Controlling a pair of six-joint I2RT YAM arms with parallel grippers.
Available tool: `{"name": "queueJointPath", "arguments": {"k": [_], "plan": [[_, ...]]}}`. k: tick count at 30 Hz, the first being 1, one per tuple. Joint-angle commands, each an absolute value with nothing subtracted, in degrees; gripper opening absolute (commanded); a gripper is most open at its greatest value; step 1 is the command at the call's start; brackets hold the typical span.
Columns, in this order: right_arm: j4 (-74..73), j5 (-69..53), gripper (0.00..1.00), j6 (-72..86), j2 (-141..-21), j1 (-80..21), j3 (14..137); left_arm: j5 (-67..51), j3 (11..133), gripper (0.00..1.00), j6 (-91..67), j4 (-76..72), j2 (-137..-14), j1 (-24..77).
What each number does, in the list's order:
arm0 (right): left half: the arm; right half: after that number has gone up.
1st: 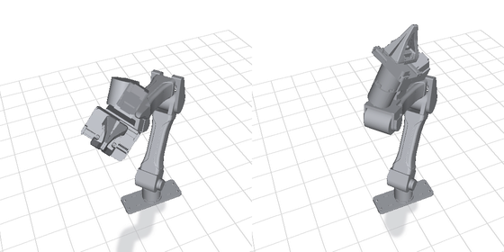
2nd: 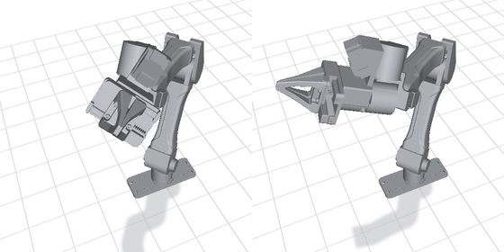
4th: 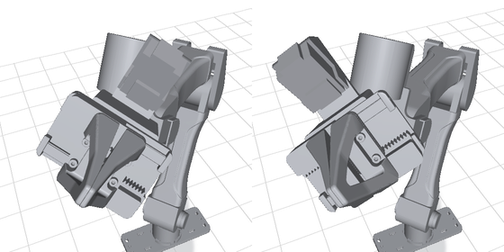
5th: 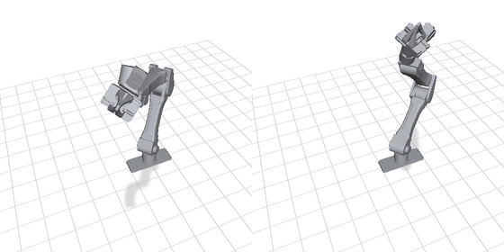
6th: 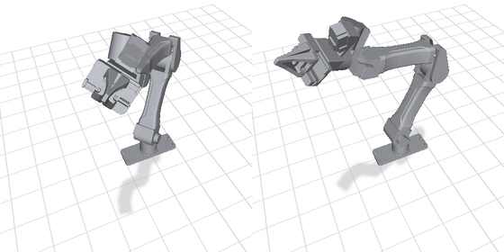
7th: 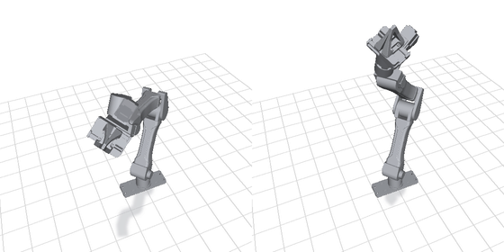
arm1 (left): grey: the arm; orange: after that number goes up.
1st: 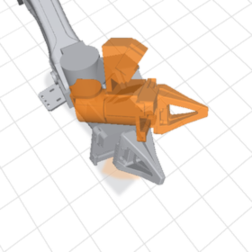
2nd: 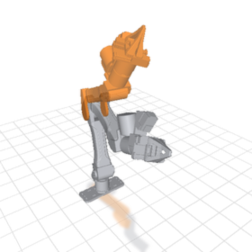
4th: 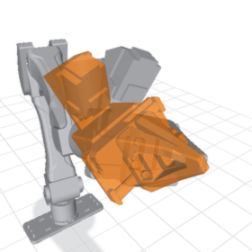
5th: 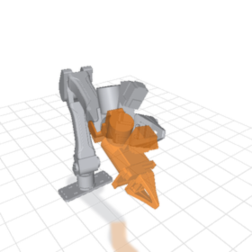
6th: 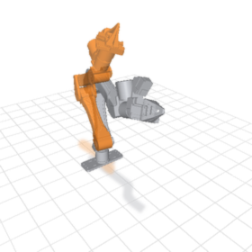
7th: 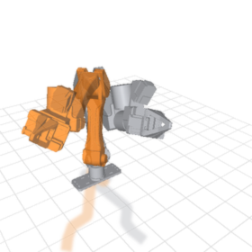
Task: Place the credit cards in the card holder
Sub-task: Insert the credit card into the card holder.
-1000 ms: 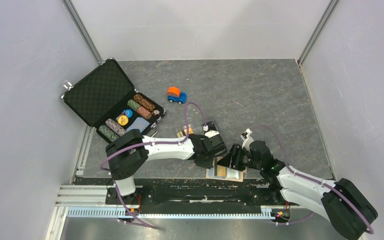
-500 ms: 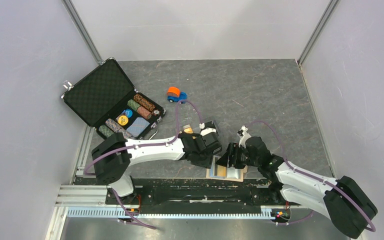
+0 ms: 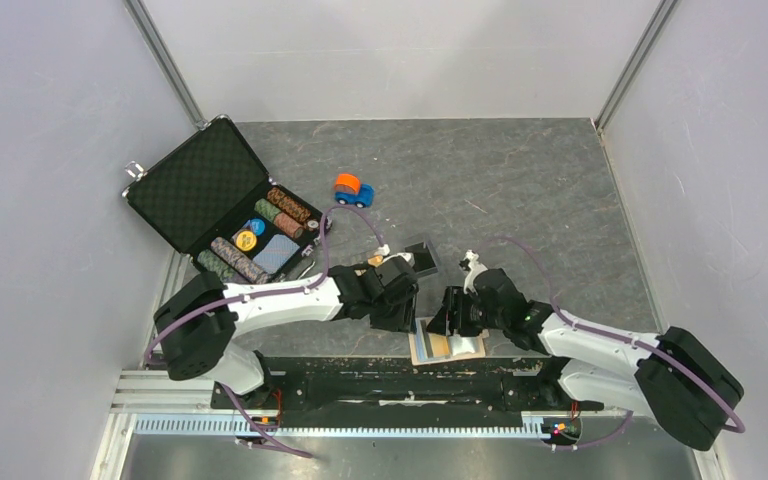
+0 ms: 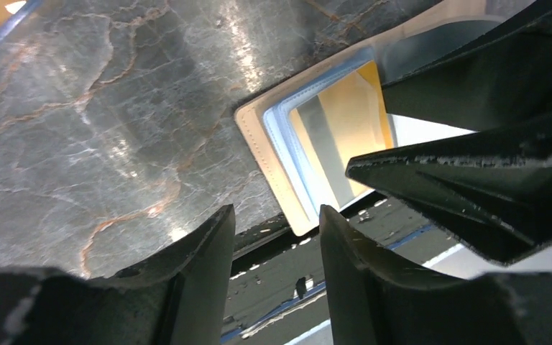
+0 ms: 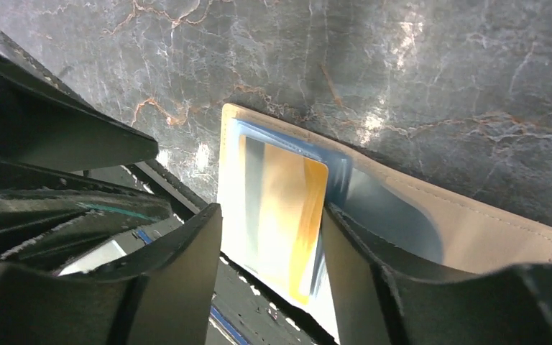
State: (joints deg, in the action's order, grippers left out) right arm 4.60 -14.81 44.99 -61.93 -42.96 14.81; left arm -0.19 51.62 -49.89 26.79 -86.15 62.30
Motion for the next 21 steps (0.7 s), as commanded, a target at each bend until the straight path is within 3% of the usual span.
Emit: {"name": "queueJointPath", "arguments": {"k": [1, 4, 6, 11, 14, 16, 19, 21], "plan": [[-9.06, -7.55, 0.63, 39.63, -61.01, -43.56, 17.31, -5.28, 48.65, 0.56, -53.64, 17.89, -84.43, 61.84], [-13.11, -4.98, 0.71, 38.11, -58.74, -43.59, 18.05, -7.36, 46.85, 0.6, -55.53, 13.46, -84.93, 61.82], [-13.67, -4.89, 0.7, 38.08, -56.99, -43.6, 17.47, -8.16, 45.7, 0.64, -56.89, 10.99, -85.37, 61.8], [-13.21, -5.4, 0.48, 38.84, -55.36, -43.59, 14.96, -9.23, 42.98, 0.66, -59.6, 6.35, -86.31, 60.68], [-12.97, -5.84, 0.44, 39.05, -55.47, -43.64, 14.53, -10.2, 41.41, 0.66, -60.56, 3.11, -86.31, 60.01], [-12.73, -5.97, 0.44, 39.12, -55.29, -43.62, 14.49, -10.77, 40.65, 0.65, -61.19, 1.44, -86.29, 59.79], [-11.42, -6.91, 0.54, 39.58, -55.08, -43.59, 14.09, -11.52, 40.55, 0.62, -61.26, 0.22, -86.25, 59.85], [-9.17, -8.73, 0.55, 40.5, -55.17, -43.6, 13.15, -12.06, 40.76, 0.59, -61.43, 0.22, -86.64, 59.85]]}}
